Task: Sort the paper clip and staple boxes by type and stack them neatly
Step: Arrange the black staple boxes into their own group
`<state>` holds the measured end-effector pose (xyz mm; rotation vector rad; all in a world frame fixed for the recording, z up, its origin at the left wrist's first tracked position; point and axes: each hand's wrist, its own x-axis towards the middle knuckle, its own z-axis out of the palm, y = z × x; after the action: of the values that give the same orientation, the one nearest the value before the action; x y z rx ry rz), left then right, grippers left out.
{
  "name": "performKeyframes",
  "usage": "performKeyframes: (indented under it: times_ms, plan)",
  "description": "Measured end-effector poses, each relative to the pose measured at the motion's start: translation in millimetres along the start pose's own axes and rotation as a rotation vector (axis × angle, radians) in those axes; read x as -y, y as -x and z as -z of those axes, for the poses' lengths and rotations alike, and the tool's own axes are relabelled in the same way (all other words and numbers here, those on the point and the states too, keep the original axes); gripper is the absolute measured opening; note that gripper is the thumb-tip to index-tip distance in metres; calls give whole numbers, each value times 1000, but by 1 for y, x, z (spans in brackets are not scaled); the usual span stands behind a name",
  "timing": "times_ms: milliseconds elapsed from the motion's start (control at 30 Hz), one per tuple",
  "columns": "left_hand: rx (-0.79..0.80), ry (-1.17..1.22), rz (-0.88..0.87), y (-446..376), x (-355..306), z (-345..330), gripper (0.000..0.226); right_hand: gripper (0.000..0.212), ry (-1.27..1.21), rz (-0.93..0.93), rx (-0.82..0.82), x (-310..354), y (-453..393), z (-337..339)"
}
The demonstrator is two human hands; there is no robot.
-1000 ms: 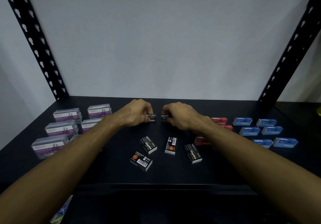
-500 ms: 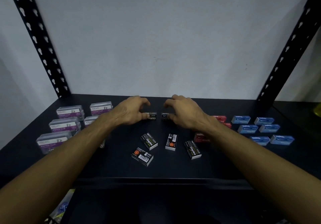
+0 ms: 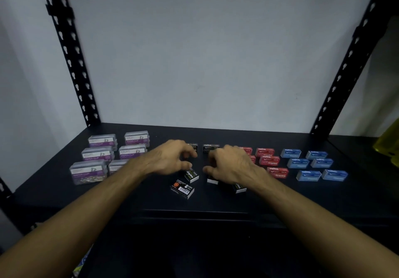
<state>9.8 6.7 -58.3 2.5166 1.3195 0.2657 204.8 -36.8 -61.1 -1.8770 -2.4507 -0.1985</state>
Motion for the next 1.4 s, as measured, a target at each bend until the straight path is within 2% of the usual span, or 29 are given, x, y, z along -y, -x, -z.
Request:
performKeyframes:
  times_ms: [233,633,767,1100,1400]
  plan:
    - [99,6,-13,10,-7,-7,38,50,-12,-14,-1,5,7,-7]
    - [152,6,23,18,2,-7,38,43,-248,16,136,-5,5,-12]
    - [105,40,52,16,7,-10,27,46,-305,49,126,-8,4,-15]
    - [-1,184,85,9,14,-19,28,40,-400,83,128,-21,0,-12]
    - [-62,215,117,5,16,-21,24,48,-430,55,98,-27,1,-20]
